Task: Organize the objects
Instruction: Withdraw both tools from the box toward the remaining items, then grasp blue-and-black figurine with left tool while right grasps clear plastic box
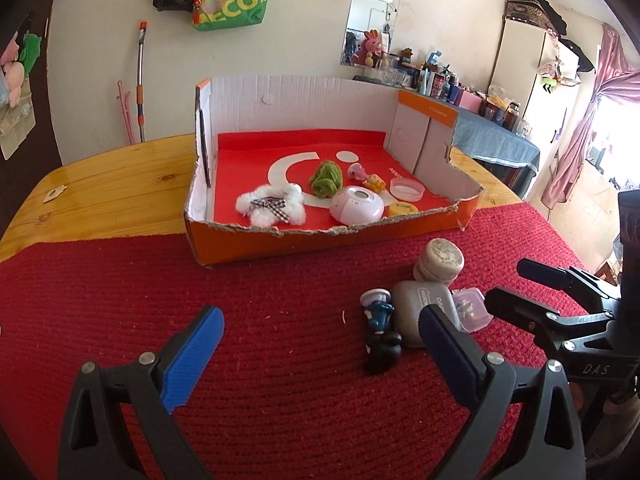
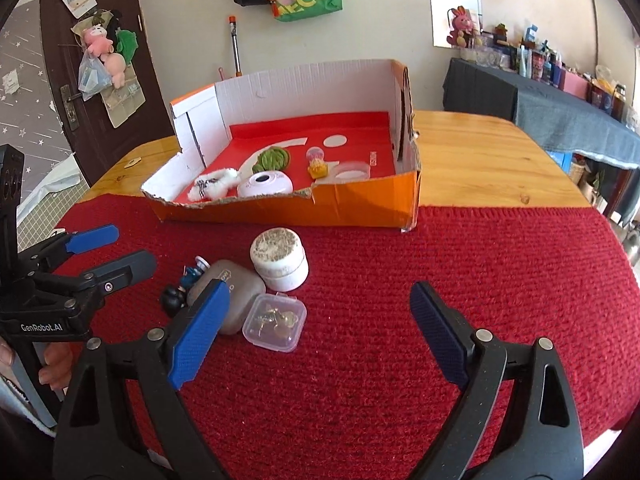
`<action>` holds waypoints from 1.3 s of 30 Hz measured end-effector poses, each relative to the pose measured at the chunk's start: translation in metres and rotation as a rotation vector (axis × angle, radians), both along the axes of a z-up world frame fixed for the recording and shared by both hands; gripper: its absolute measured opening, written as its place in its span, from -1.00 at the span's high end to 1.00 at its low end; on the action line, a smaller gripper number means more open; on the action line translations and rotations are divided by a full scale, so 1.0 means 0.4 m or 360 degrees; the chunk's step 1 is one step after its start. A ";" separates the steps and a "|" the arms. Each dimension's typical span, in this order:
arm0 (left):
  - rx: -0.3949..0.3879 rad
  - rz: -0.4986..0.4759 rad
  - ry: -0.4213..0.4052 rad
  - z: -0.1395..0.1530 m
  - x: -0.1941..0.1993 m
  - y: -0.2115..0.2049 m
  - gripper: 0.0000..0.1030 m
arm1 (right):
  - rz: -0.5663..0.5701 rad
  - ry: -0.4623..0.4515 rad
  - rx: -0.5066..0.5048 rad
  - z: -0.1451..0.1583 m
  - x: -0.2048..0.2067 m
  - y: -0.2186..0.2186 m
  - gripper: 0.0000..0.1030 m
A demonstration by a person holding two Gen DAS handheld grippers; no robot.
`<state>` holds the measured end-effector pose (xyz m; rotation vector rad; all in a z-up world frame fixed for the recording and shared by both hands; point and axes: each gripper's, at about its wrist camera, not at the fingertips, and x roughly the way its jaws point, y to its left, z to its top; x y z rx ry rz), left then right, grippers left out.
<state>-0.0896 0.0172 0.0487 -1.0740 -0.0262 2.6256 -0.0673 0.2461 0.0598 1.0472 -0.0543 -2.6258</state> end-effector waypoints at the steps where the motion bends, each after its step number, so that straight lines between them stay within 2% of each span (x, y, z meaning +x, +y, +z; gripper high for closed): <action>1: -0.0004 -0.0023 -0.0010 -0.004 0.001 0.003 -0.94 | 0.0004 -0.0013 -0.0005 -0.006 0.001 0.000 -0.79; 5: -0.0054 -0.0099 -0.0041 -0.020 0.001 0.019 -0.94 | 0.0017 -0.0050 -0.0002 -0.023 0.006 0.001 -0.79; 13: -0.0112 -0.0152 -0.0170 -0.056 -0.021 0.022 -0.94 | 0.0052 -0.0093 0.0008 -0.037 0.009 -0.011 -0.79; 16: -0.0190 -0.0116 -0.0167 -0.064 -0.025 0.023 -0.93 | 0.0052 -0.0101 0.0050 -0.047 0.007 -0.019 -0.79; 19: -0.0192 -0.0097 -0.0174 -0.060 -0.031 0.007 -0.93 | 0.0031 -0.0083 0.0108 -0.048 0.006 -0.021 -0.79; 23: -0.0253 -0.0063 -0.0129 -0.051 -0.034 -0.010 -0.92 | -0.0008 -0.0090 0.0089 -0.047 0.001 0.005 -0.79; 27: -0.0273 -0.0096 -0.0128 -0.052 -0.037 -0.007 -0.90 | -0.0027 -0.0095 0.0074 -0.045 -0.005 0.022 -0.79; 33: -0.0296 -0.0196 -0.0120 -0.060 -0.047 0.024 -0.66 | 0.0039 -0.0071 0.0155 -0.045 -0.009 -0.005 -0.79; 36: -0.0279 -0.0247 -0.0110 -0.057 -0.051 0.036 -0.43 | 0.0066 -0.0056 0.0211 -0.047 -0.015 -0.018 -0.77; 39: -0.0281 -0.0280 -0.0085 -0.057 -0.049 0.048 -0.26 | 0.0094 -0.0049 0.0233 -0.049 -0.018 -0.027 -0.62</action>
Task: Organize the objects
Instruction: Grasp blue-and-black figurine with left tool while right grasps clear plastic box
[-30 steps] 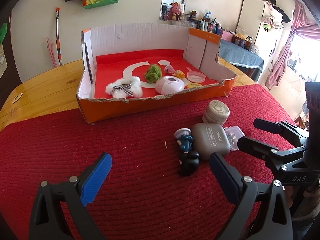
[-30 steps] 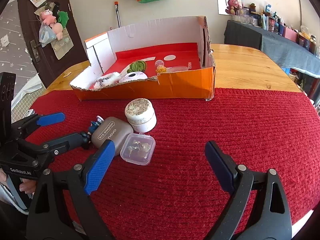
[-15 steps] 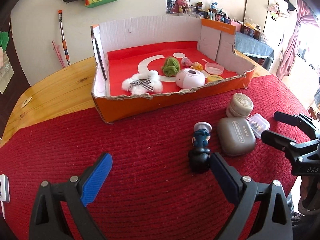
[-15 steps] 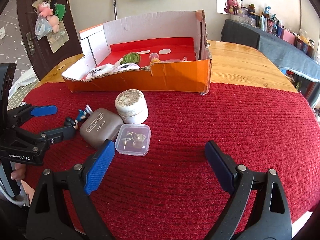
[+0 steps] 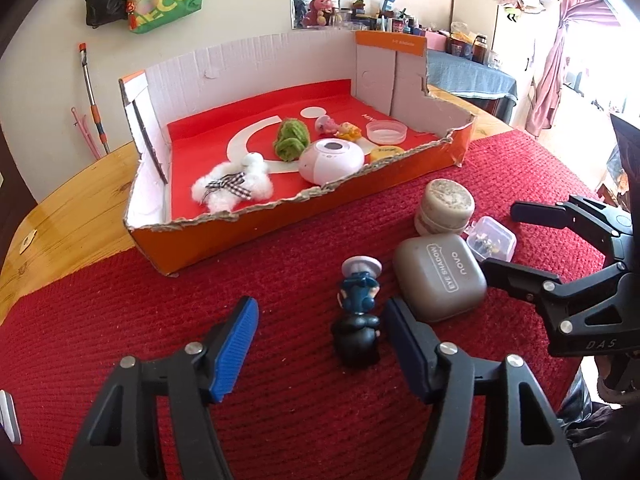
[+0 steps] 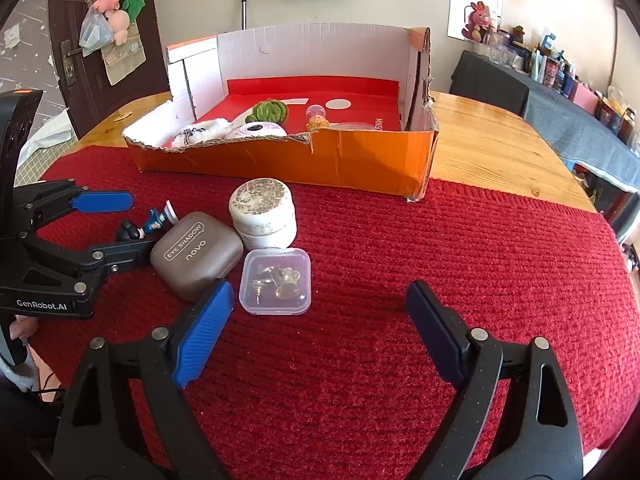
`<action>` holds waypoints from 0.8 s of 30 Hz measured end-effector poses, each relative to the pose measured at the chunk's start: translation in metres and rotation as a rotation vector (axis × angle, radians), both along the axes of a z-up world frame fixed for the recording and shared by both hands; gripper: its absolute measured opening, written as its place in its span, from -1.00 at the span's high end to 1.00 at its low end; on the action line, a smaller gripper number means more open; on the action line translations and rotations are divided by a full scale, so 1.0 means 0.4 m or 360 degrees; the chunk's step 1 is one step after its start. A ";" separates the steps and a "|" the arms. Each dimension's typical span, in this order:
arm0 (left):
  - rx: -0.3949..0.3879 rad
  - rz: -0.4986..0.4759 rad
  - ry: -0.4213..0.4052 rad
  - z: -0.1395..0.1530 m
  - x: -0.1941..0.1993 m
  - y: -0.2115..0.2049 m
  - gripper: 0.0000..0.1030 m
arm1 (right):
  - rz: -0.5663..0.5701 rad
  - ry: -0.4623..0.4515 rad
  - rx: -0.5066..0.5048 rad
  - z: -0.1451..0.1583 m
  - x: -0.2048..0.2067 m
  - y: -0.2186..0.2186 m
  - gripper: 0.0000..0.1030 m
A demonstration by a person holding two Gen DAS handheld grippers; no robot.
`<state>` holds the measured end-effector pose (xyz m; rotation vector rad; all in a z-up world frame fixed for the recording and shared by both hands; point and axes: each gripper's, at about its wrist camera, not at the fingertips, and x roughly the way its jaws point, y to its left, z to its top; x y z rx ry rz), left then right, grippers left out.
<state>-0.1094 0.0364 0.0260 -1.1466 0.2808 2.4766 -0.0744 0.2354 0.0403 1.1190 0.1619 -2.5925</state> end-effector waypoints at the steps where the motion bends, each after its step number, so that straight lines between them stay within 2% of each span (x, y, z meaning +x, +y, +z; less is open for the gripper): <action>1: 0.0003 -0.0012 0.0006 0.000 0.001 0.004 -0.18 | 0.0004 0.0000 0.0005 -0.001 -0.002 -0.002 -0.55; 5: 0.0036 -0.0049 0.0007 0.000 0.003 0.011 0.04 | 0.0023 0.0014 0.0009 -0.001 -0.002 -0.008 -0.40; 9: 0.0079 -0.0060 0.0005 0.000 0.004 0.012 0.18 | 0.0043 0.0028 0.0014 -0.002 0.001 -0.017 -0.37; 13: 0.0113 -0.0083 0.0008 0.000 0.007 0.015 0.57 | 0.0066 0.0056 0.0025 -0.004 0.005 -0.027 -0.23; 15: 0.0115 -0.0091 0.0011 0.000 0.008 0.016 0.57 | 0.0086 0.0075 0.0017 -0.005 0.008 -0.030 -0.08; 17: 0.0122 -0.0087 0.0015 0.000 0.009 0.016 0.57 | 0.0117 0.0087 0.0001 -0.005 0.014 -0.034 0.27; 18: 0.0126 -0.0086 0.0014 0.001 0.008 0.016 0.57 | 0.0131 0.0092 -0.0002 -0.005 0.016 -0.037 0.33; 24: 0.0185 -0.0062 0.0037 0.022 0.018 0.004 0.57 | 0.0143 0.0126 -0.0042 0.009 0.030 -0.034 0.35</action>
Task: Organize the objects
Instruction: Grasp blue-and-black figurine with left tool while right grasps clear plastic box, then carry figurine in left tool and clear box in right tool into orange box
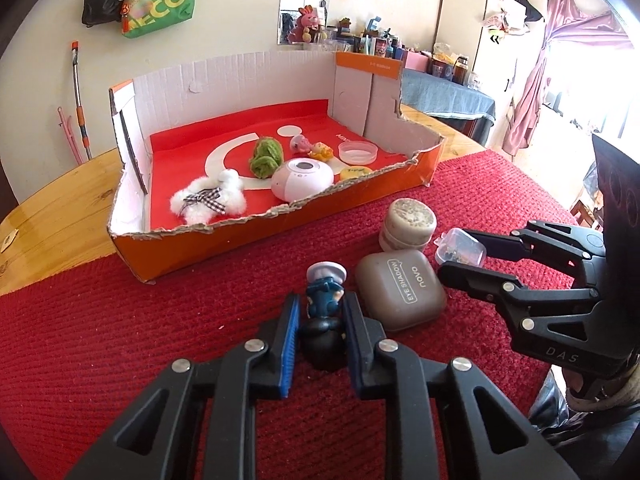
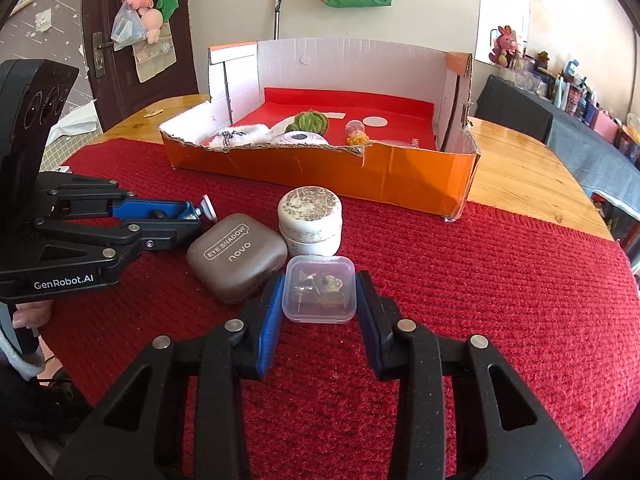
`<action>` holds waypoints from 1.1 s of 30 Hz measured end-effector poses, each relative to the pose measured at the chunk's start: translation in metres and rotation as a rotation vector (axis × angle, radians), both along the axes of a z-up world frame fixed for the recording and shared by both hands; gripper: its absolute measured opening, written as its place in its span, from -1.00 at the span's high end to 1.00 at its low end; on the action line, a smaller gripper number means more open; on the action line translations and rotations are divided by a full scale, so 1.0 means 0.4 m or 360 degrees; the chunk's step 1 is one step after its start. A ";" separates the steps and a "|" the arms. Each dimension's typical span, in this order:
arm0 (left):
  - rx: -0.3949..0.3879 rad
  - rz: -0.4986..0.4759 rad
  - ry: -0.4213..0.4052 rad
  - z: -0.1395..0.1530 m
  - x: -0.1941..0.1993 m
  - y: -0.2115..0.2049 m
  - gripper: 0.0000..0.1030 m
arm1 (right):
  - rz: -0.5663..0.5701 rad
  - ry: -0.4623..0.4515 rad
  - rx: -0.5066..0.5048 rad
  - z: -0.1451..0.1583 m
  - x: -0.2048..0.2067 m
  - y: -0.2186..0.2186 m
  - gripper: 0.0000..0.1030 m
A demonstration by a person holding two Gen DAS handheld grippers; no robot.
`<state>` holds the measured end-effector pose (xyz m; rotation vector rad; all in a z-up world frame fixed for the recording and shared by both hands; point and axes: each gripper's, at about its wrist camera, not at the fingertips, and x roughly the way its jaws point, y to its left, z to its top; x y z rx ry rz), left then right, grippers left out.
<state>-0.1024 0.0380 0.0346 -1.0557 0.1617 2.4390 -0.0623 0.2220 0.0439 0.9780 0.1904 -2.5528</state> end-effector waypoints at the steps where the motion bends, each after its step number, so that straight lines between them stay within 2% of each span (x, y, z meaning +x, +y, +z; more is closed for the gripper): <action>1: 0.0006 0.0002 0.0014 0.007 0.004 -0.002 0.57 | 0.0002 0.0016 -0.0005 0.008 0.005 0.001 0.35; 9: 0.0037 -0.0009 0.0098 0.053 0.030 -0.007 0.57 | 0.0019 0.0082 -0.0061 0.067 0.018 0.004 0.35; 23: 0.0073 0.0009 0.0131 0.083 0.034 -0.022 0.57 | 0.0014 0.0063 -0.0101 0.075 0.019 0.016 0.35; 28: 0.0091 0.0033 0.0199 0.135 0.013 -0.036 0.57 | 0.0023 0.0119 -0.0134 0.126 0.002 0.023 0.35; 33: 0.0053 0.0076 0.0237 0.179 -0.056 -0.038 0.57 | 0.0008 0.0183 -0.0091 0.199 -0.073 0.016 0.35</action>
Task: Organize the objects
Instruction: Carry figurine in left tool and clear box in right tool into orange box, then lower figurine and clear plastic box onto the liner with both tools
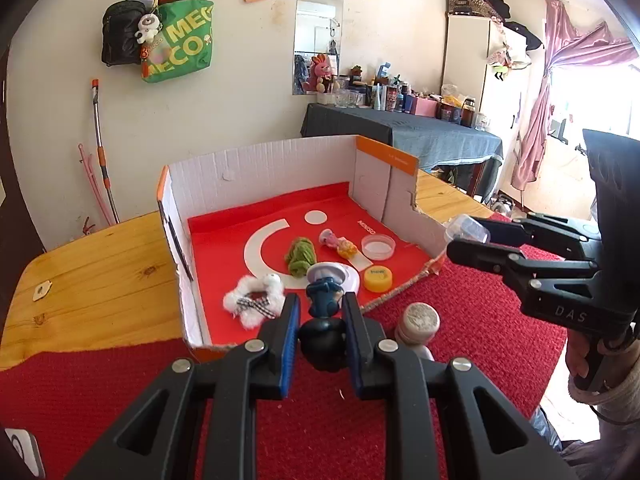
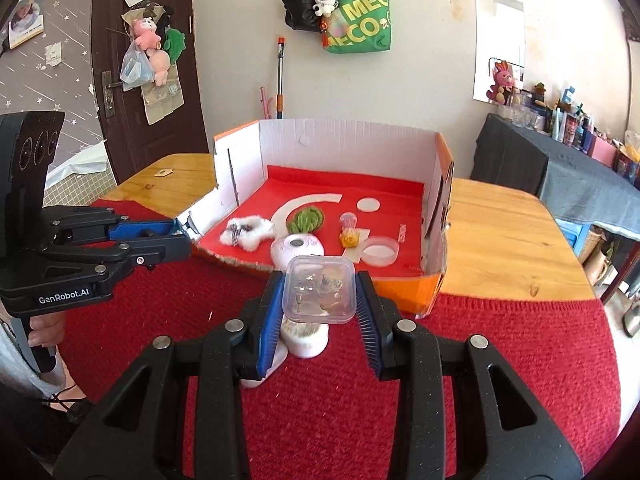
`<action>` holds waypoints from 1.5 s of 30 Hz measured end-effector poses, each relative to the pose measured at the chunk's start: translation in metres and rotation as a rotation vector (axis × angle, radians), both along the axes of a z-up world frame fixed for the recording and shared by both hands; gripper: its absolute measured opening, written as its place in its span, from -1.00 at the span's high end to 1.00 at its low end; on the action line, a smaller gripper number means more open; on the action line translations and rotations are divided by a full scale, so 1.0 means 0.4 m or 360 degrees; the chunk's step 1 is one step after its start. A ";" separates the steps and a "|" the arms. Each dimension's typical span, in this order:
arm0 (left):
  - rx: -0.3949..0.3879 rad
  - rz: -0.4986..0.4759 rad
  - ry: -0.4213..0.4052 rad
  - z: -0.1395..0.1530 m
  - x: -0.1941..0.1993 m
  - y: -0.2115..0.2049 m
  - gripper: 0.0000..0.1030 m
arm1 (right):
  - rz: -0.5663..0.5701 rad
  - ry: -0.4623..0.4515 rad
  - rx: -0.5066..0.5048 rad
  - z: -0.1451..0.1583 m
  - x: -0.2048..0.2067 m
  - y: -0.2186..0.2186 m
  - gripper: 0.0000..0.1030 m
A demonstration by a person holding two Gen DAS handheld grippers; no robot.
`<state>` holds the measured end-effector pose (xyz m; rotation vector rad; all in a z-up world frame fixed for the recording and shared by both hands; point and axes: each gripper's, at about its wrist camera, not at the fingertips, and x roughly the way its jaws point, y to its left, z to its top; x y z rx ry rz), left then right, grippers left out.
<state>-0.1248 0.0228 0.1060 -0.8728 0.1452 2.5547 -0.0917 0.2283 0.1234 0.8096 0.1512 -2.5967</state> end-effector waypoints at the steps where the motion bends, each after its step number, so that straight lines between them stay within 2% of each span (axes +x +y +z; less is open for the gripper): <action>1: -0.0006 0.0006 -0.0008 0.005 -0.021 0.001 0.57 | -0.0006 0.0008 0.0018 0.012 -0.022 -0.003 0.35; 6: -0.0063 0.0054 -0.0079 0.007 -0.136 0.006 0.57 | -0.0047 0.0004 0.0192 0.036 -0.141 -0.038 0.35; 17: -0.0195 0.0080 -0.0284 -0.053 -0.324 0.027 0.57 | -0.0141 -0.0290 0.0378 -0.031 -0.353 -0.078 0.35; 24: -0.0230 0.0078 -0.0369 -0.085 -0.384 0.035 0.57 | -0.0203 -0.0385 0.0480 -0.061 -0.406 -0.094 0.35; 33: -0.0239 0.0082 -0.0448 -0.121 -0.412 0.028 0.57 | -0.0207 -0.0468 0.0573 -0.095 -0.431 -0.110 0.35; 45: -0.0216 0.0088 -0.0534 -0.138 -0.432 0.008 0.57 | -0.0219 -0.0581 0.0597 -0.131 -0.459 -0.106 0.35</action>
